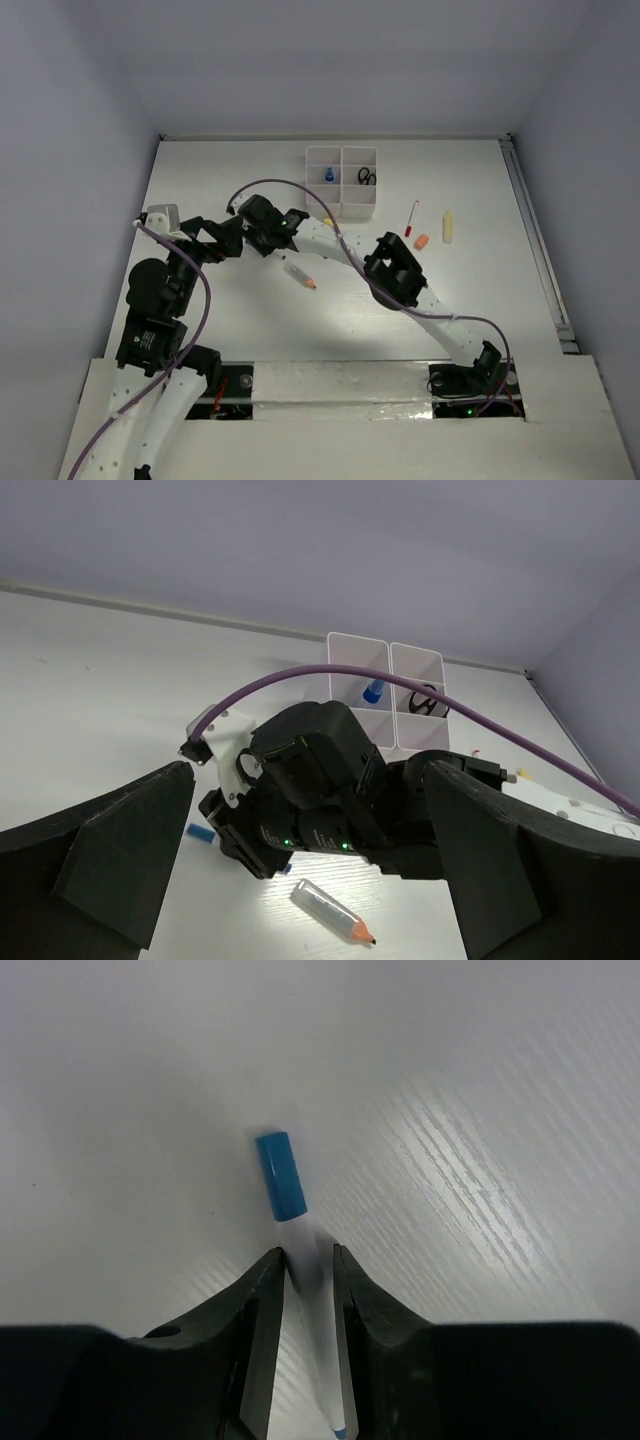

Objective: Sort the stationery into containers
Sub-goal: Pick up the pen from the center of the board.

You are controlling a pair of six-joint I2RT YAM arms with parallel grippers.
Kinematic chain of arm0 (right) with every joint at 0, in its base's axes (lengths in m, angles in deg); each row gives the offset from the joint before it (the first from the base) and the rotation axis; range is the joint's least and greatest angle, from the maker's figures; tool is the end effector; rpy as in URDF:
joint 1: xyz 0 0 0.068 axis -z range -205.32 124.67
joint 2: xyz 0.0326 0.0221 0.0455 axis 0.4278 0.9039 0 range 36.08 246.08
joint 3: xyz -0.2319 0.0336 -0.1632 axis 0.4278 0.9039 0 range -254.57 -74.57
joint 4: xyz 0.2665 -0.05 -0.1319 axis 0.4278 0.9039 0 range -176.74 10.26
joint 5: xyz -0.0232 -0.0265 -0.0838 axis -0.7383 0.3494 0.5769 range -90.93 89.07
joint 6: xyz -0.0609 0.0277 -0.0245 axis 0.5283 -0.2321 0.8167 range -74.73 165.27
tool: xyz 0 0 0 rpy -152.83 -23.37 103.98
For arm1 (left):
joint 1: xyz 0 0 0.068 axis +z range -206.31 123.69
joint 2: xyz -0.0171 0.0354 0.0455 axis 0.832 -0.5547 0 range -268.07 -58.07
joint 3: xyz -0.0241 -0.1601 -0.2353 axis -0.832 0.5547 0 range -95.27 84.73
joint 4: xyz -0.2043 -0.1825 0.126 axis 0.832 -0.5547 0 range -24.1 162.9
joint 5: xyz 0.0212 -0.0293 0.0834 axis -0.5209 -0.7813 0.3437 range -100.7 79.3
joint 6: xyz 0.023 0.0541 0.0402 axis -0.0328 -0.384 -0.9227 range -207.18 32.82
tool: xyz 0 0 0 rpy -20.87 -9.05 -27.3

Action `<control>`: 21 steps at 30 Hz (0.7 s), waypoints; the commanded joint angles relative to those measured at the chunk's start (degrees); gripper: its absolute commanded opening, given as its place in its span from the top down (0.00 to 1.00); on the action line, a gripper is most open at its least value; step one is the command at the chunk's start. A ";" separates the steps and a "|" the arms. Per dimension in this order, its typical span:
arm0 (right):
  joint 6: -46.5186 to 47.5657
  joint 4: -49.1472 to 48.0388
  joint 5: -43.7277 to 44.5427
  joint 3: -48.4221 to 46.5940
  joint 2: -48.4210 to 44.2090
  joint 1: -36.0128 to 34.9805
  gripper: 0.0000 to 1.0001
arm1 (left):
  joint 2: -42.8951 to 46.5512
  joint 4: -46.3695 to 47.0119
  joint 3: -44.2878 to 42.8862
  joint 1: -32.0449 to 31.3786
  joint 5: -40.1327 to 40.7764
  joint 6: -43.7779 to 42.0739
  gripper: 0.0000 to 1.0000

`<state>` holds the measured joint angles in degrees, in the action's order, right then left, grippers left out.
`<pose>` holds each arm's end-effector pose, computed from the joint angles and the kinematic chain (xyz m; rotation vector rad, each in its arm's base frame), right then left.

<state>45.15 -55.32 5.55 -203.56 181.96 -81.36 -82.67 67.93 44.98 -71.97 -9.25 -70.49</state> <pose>0.3574 0.5186 0.1441 -1.0933 2.1715 0.3140 0.1546 -0.0418 0.3854 -0.0340 1.4077 -0.4518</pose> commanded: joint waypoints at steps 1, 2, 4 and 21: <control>1.62 3.82 3.01 -2.49 3.00 -0.66 0.70 | 0.34 2.51 -0.42 -0.07 -0.66 0.28 0.01; 1.61 3.74 3.10 -2.58 3.18 -0.66 0.75 | 0.34 2.51 -0.42 -0.07 -0.75 0.19 0.01; 1.61 2.95 2.05 -2.67 3.44 -0.66 0.84 | 0.34 2.51 -0.42 -0.07 -0.66 0.19 0.01; -1.53 -51.67 -1.39 27.97 -23.33 6.45 1.00 | -0.10 2.51 -0.33 -0.07 -0.57 0.01 0.01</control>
<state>45.58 -84.89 4.04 -180.13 170.09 -78.12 -82.67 67.93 44.98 -71.97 -9.23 -70.51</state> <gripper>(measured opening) 0.060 0.990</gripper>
